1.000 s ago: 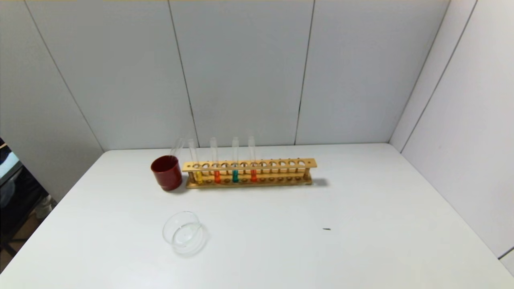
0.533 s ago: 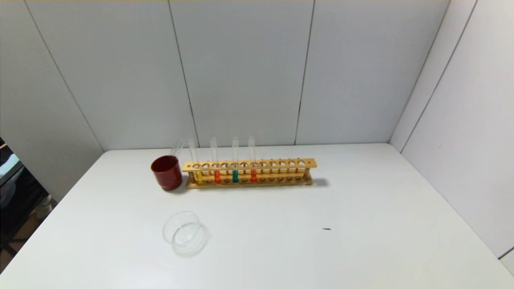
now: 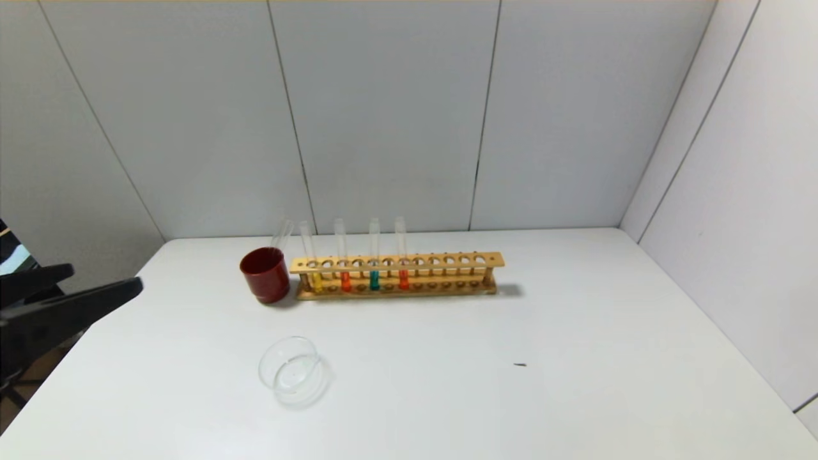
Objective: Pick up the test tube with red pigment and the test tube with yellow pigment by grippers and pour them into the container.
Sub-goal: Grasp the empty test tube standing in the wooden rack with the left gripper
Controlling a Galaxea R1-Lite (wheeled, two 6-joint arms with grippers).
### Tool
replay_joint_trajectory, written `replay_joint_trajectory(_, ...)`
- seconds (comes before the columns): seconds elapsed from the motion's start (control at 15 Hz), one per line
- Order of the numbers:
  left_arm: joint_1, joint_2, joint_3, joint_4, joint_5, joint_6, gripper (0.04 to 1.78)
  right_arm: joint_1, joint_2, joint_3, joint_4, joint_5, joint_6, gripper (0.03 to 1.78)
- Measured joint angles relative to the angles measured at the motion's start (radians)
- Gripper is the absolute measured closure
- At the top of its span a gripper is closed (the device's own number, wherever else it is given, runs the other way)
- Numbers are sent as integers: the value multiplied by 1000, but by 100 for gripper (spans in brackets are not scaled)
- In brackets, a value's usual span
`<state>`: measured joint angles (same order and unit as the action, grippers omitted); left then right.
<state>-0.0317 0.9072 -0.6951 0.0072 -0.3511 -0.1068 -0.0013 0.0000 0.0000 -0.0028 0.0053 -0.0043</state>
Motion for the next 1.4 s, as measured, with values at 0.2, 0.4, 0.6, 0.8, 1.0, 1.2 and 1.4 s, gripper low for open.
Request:
replay_joint_trajectory(0.2, -52, 230, -13, -164, 101, 22, 7, 0, 0, 0, 0, 0, 0, 6)
replay_joint_trajectory(0.4, -136, 422, -18, -324, 221, 85, 7, 0, 0, 0, 0, 0, 0, 6)
replay_joint_trajectory(0.6, -191, 590, -21, -481, 301, 117, 7, 0, 0, 0, 0, 0, 0, 6)
replay_joint_trajectory(0.8, -219, 739, -18, -641, 338, 120, 7, 0, 0, 0, 0, 0, 0, 6)
replay_joint_trajectory(1.0, -226, 867, -14, -769, 346, 118, 7, 0, 0, 0, 0, 0, 0, 6)
replay_joint_trajectory(1.2, -227, 970, -19, -860, 366, 116, 7, 0, 0, 0, 0, 0, 0, 6)
replay_joint_trajectory(1.4, -227, 1041, -49, -884, 399, 111, 7, 0, 0, 0, 0, 0, 0, 6)
